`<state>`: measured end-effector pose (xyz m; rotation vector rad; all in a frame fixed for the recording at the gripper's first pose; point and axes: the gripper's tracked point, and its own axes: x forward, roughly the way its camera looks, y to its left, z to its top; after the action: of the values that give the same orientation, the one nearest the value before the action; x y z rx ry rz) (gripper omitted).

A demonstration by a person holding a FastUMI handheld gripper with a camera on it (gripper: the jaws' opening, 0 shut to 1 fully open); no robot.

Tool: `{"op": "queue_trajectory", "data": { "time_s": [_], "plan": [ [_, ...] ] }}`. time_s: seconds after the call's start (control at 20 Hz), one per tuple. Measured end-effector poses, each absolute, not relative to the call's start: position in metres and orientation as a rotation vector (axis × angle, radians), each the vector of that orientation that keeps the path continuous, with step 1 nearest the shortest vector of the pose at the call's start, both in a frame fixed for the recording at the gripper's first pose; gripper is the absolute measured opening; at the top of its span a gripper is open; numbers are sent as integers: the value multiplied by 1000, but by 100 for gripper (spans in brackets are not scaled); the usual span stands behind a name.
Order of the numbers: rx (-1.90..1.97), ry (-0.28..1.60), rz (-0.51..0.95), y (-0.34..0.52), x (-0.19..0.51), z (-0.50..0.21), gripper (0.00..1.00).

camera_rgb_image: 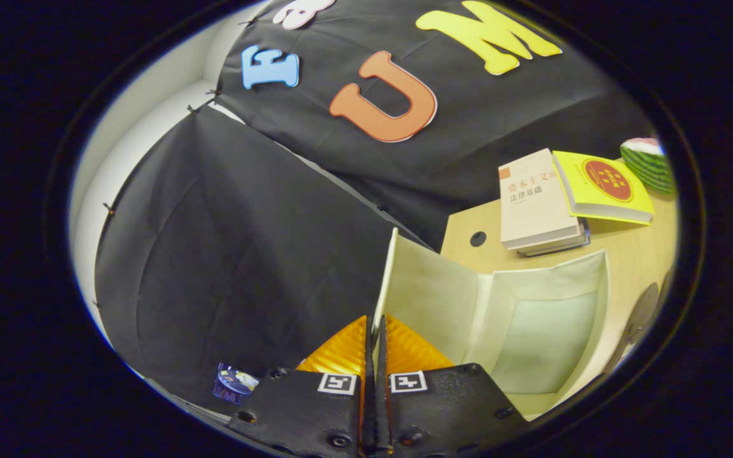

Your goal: Open the storage box then place both shoes into the box .Put the left shoe in first, then the right shoe, with the right side of both shoes facing outward in a uniform manner.

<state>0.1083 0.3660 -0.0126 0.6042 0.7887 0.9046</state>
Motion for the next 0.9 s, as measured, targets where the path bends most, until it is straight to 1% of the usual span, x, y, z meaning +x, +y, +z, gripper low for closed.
{"op": "queue_trajectory", "data": {
  "time_s": [0.1, 0.15, 0.35, 0.4, 0.6, 0.9],
  "plan": [
    [559, 775, 907, 381, 100, -16, 7],
    [527, 767, 911, 385, 97, -16, 23],
    [378, 693, 796, 379, 99, -24, 87],
    [351, 685, 786, 376, 95, -25, 100],
    [291, 709, 748, 354, 88, -43, 100],
    [215, 758, 669, 293, 91, -81, 100]
  ]
}}
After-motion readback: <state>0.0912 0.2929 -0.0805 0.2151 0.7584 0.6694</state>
